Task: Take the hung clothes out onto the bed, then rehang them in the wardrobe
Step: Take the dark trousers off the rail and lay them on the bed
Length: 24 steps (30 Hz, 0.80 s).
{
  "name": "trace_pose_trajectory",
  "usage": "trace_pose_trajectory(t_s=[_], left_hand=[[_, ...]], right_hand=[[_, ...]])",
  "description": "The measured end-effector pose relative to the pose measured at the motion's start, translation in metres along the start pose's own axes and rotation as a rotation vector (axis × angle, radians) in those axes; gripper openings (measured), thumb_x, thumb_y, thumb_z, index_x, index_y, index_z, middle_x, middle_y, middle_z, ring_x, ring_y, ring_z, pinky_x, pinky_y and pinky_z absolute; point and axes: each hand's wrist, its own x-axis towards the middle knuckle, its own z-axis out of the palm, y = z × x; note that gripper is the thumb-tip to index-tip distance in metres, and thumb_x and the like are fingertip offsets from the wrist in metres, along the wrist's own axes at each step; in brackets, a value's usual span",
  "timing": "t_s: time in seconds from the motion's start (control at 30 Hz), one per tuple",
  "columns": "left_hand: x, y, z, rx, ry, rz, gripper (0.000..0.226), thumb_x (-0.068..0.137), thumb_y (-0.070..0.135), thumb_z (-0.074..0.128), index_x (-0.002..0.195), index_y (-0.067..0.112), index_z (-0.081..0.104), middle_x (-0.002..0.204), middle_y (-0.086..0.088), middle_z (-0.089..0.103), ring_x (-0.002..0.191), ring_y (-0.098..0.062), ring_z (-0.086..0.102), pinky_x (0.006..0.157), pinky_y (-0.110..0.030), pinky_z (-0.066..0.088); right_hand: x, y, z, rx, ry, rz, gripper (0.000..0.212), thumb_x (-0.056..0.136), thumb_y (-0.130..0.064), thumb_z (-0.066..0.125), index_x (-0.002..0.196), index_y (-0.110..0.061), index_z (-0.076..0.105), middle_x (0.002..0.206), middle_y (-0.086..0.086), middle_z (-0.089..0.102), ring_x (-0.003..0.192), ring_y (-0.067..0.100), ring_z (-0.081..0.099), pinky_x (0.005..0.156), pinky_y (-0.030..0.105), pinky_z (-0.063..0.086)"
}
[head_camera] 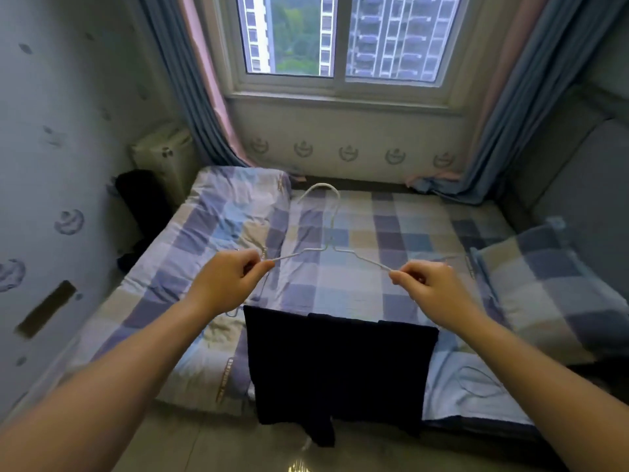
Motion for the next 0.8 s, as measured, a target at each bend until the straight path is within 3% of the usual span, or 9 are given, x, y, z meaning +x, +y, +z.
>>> trace_pose_trajectory(t_s=[0.13,0.27,0.4,0.57,0.67,0.8], left_hand=[[0.032,-0.005,0.039,-0.023,-0.086,0.023,0.05,0.091,0.06,0.047,0.058,0.024,0.037,0.049,0.006,0.035,0.047,-0.012,0.039,0.05,-0.035,0.034],[0.064,-0.014,0.081,-0.038,-0.159,-0.006,0.051,0.095,0.054,0.054,0.06,0.018,0.042,0.052,-0.001,0.042,0.049,-0.017,0.043,0.052,-0.036,0.037],[0.099,-0.026,0.122,-0.025,-0.229,-0.074,0.048,0.095,0.046,0.057,0.058,0.021,0.039,0.051,0.003,0.039,0.05,-0.018,0.043,0.053,-0.035,0.037],[0.142,-0.035,0.175,0.01,-0.3,-0.172,0.047,0.095,0.045,0.059,0.058,0.022,0.042,0.051,0.004,0.043,0.051,-0.014,0.045,0.055,-0.036,0.039],[0.167,-0.043,0.209,0.028,-0.341,-0.26,0.044,0.094,0.044,0.06,0.061,0.019,0.047,0.054,0.004,0.047,0.055,-0.014,0.049,0.058,-0.037,0.042],[0.194,-0.062,0.26,0.012,-0.373,-0.359,0.038,0.093,0.045,0.061,0.068,0.018,0.052,0.063,0.003,0.053,0.063,-0.014,0.052,0.059,-0.034,0.038]], right_hand=[[-0.005,0.038,0.001,0.041,0.019,0.121,0.021,0.092,-0.031,0.063,0.082,-0.016,0.073,0.064,-0.007,0.064,0.062,0.007,0.058,0.061,0.031,0.048],[0.009,0.077,0.0,0.061,0.007,0.198,0.021,0.093,-0.026,0.064,0.079,-0.012,0.073,0.061,0.002,0.062,0.056,0.005,0.053,0.059,0.028,0.043],[0.039,0.125,0.005,0.081,-0.036,0.266,0.022,0.094,-0.025,0.063,0.078,-0.012,0.072,0.062,0.007,0.063,0.057,0.011,0.055,0.061,0.035,0.046],[0.087,0.194,0.012,0.074,-0.153,0.346,0.024,0.095,-0.027,0.061,0.077,-0.013,0.071,0.061,-0.004,0.061,0.057,0.001,0.053,0.063,0.026,0.042],[0.118,0.232,0.017,0.035,-0.219,0.395,0.025,0.095,-0.029,0.06,0.078,-0.013,0.069,0.064,0.002,0.063,0.06,0.011,0.056,0.064,0.033,0.044],[0.16,0.279,0.029,-0.067,-0.257,0.448,0.02,0.095,-0.025,0.06,0.08,-0.014,0.068,0.071,0.0,0.065,0.068,0.016,0.057,0.064,0.029,0.037]])
